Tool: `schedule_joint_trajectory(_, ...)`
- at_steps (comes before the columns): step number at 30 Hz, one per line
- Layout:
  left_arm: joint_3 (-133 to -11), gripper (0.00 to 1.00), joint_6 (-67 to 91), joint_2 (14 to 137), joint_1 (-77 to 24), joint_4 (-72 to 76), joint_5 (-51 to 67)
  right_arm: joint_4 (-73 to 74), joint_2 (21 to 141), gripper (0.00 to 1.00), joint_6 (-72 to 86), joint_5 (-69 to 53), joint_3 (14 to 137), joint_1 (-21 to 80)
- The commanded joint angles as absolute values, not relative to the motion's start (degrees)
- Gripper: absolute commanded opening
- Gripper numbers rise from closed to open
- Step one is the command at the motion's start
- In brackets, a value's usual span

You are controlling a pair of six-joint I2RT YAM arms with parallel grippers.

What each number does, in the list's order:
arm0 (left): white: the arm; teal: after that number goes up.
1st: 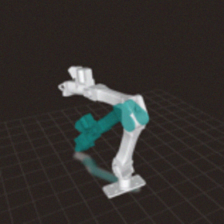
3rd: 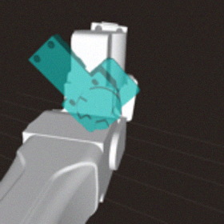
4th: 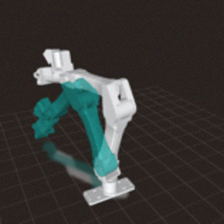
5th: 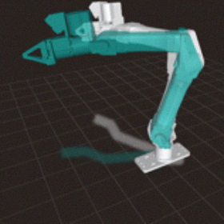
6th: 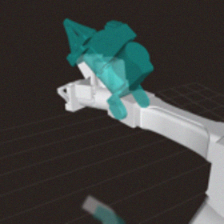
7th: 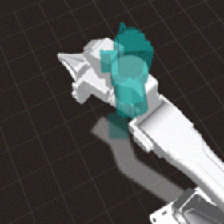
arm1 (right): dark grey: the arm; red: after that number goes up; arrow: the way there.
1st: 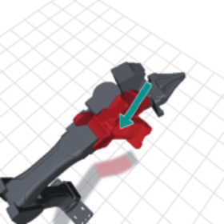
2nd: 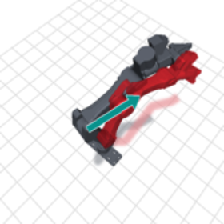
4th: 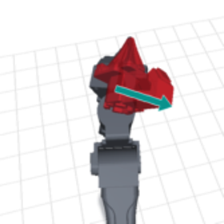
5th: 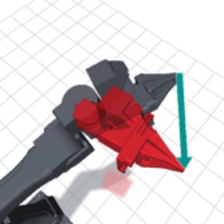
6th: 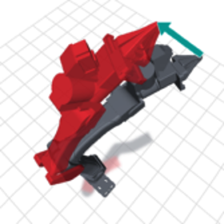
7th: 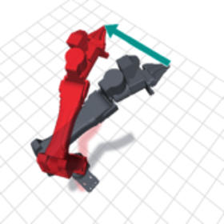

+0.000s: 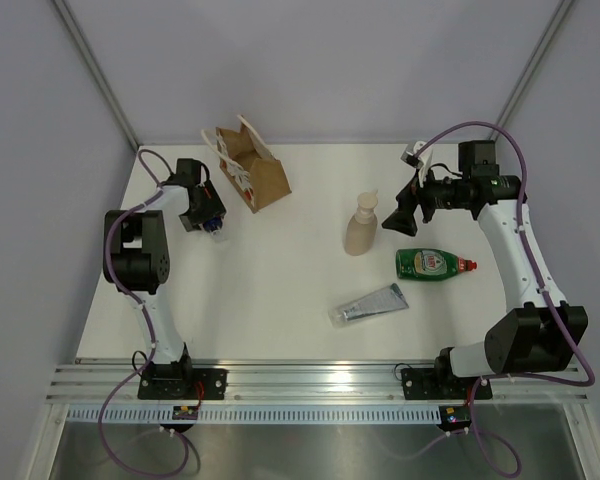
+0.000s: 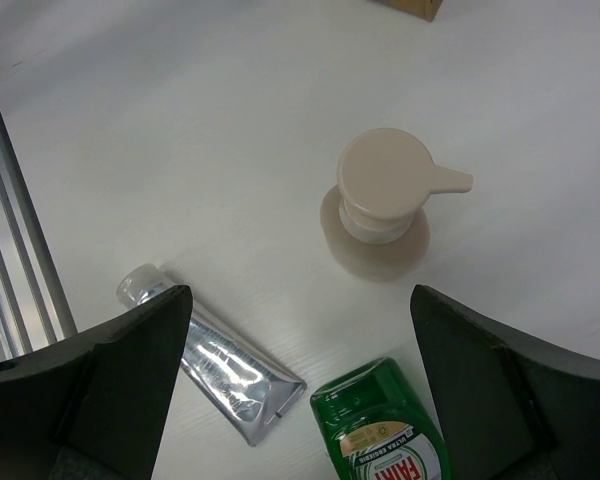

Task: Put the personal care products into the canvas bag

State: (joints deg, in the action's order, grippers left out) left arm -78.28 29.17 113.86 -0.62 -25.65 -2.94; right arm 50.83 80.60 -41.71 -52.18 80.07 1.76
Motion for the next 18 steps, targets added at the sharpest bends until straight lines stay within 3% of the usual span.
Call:
schedule_joint_trajectory(1,-80.5,0.72,27.9,115.9,-0.3,-25.7,-3.3,51.5,80.8,0.99,-42.2,-54.9,83.3,2.1)
schedule_joint_trajectory(3,-81.2,0.69,28.1,116.4,-0.3,-26.1,-2.1,51.9,80.6,1.0,-42.3,-55.3,83.7,2.1)
schedule_joint_trajectory(6,-81.3,0.53,28.0,115.7,-0.3,-26.5,0.2,53.6,80.2,1.0,-43.6,-55.8,85.0,2.1)
schedule_joint_trajectory(10,-79.6,0.18,27.2,112.3,-0.2,-27.1,8.0,62.1,79.9,0.99,-56.1,-58.8,87.6,2.3)
schedule_joint_trajectory(12,-77.2,0.08,26.4,110.1,-0.3,-27.0,11.4,65.9,79.8,1.0,-62.3,-60.1,89.2,3.0)
schedule_joint_trajectory(15,-71.9,0.0,25.1,103.6,-0.2,-26.3,19.1,72.1,80.0,0.99,-73.5,-60.5,90.7,4.6)
schedule_joint_trajectory(18,-67.3,0.0,24.8,96.0,-0.2,-26.4,24.9,75.5,80.4,0.99,-81.2,-59.1,91.3,6.8)
